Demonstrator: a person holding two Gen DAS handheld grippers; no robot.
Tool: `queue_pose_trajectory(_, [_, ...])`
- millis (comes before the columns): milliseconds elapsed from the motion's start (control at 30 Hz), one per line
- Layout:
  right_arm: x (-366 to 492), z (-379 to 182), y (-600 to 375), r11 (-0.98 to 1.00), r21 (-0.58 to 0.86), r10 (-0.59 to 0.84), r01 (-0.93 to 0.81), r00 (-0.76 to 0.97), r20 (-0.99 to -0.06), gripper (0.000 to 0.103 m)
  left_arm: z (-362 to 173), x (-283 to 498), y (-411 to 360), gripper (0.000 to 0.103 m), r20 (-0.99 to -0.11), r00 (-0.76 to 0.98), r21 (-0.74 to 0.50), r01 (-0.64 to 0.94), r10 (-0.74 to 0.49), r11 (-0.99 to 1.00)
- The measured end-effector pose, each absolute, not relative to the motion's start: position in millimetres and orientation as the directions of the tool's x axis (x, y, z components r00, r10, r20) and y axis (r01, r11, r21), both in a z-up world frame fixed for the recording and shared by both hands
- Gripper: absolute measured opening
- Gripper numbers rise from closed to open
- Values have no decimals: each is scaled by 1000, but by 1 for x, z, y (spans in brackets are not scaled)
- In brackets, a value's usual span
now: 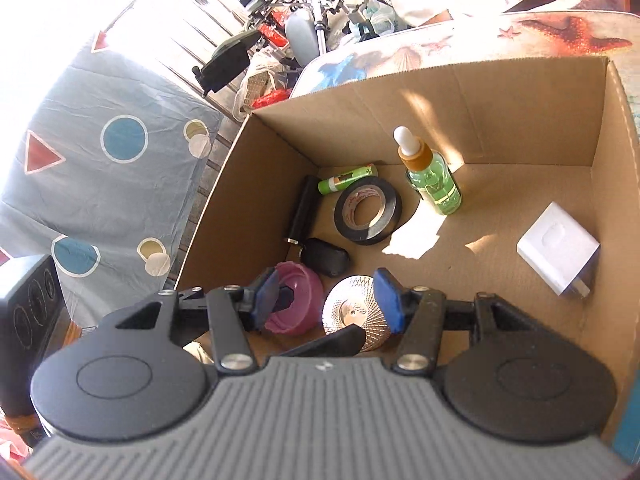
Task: Organize rigid objects
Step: 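Withdraw the right gripper from the box toward the white vitamin bottle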
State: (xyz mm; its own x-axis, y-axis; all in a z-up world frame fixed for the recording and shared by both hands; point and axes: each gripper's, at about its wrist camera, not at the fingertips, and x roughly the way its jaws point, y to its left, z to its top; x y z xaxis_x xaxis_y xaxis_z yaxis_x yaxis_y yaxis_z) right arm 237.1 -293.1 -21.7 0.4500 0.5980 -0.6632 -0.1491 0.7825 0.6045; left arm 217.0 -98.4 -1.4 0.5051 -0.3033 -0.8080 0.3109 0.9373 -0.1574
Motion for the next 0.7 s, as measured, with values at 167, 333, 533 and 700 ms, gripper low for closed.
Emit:
queue_pose_trajectory(167, [179,17,-299,782,593,568,-191,609,-553,53,29,174,-85,78,-731,594,-129,361,-335,924])
queue_pose_trajectory(333, [119,44,-293,799,553,529,-237,716,-456,57,52,126,-63,84,-646,660,-126,403,-383,906])
queue_pose_trajectory(533, [76,58,-276,798,522,544,-301,733,-408,59,61,86,-25,87,-560,728,-139,390,-397,910])
queue_pose_trajectory(700, [64,60,-251,789,505,575,-350,712,-404,59,49,70,2,87,-553,771,-93,320,-317,943])
